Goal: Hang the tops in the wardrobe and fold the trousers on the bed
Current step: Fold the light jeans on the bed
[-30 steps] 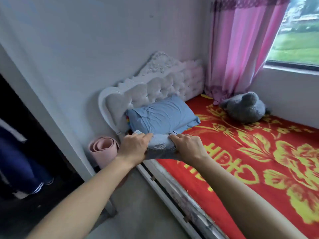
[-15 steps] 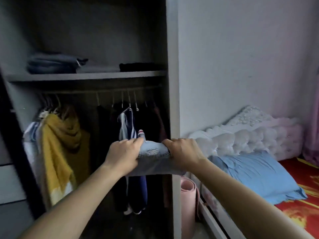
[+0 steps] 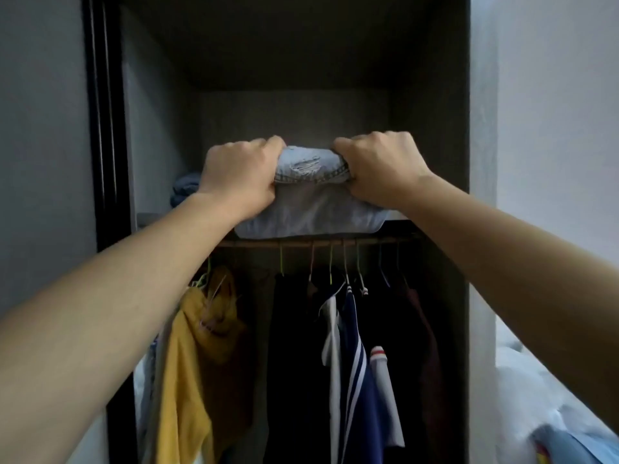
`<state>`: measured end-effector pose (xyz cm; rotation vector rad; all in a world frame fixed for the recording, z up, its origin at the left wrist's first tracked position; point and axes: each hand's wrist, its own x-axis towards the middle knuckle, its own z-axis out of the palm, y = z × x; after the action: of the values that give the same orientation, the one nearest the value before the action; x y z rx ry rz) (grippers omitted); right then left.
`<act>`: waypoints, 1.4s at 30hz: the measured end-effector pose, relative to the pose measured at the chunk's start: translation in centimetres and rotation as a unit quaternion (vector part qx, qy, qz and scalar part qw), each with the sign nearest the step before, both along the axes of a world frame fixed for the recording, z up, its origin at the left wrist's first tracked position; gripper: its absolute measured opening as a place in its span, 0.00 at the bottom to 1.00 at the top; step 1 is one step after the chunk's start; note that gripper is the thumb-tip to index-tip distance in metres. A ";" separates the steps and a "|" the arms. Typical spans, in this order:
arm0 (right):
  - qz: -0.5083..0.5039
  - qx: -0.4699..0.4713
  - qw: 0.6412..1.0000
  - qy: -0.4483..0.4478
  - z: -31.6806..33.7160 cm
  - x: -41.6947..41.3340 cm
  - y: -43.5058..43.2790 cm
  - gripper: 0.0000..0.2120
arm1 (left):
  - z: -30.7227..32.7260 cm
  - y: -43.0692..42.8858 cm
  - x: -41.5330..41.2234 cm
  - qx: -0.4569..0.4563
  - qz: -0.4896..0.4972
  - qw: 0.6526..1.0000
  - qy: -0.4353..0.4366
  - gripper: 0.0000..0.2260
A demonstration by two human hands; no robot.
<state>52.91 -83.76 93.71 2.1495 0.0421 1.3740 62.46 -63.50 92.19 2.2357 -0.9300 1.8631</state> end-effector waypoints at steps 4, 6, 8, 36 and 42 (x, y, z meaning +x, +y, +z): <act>-0.002 -0.040 0.998 -0.051 3.8 4.1 -3.9 0.15 | 3.5 -3.9 4.2 -0.019 -0.003 0.999 -0.045 0.18; -0.008 -0.045 0.997 -0.067 5.5 6.5 -6.1 0.16 | 5.3 -6.1 6.7 -0.013 0.014 0.998 -0.054 0.19; -0.002 -0.045 0.996 -0.079 6.9 9.1 -8.0 0.16 | 7.3 -8.0 9.1 -0.010 0.023 0.997 -0.067 0.19; -0.089 0.118 0.947 0.285 9.3 46.7 -16.4 0.19 | 11.6 -18.2 48.4 0.245 0.028 0.938 0.245 0.12; -0.064 0.120 0.945 0.296 10.8 46.5 -16.5 0.12 | 13.2 -18.6 47.0 0.232 -0.014 0.903 0.360 0.12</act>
<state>99.40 -100.22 104.53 2.6489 -0.0341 0.6457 109.49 -82.07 105.36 2.8051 -1.3019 0.6835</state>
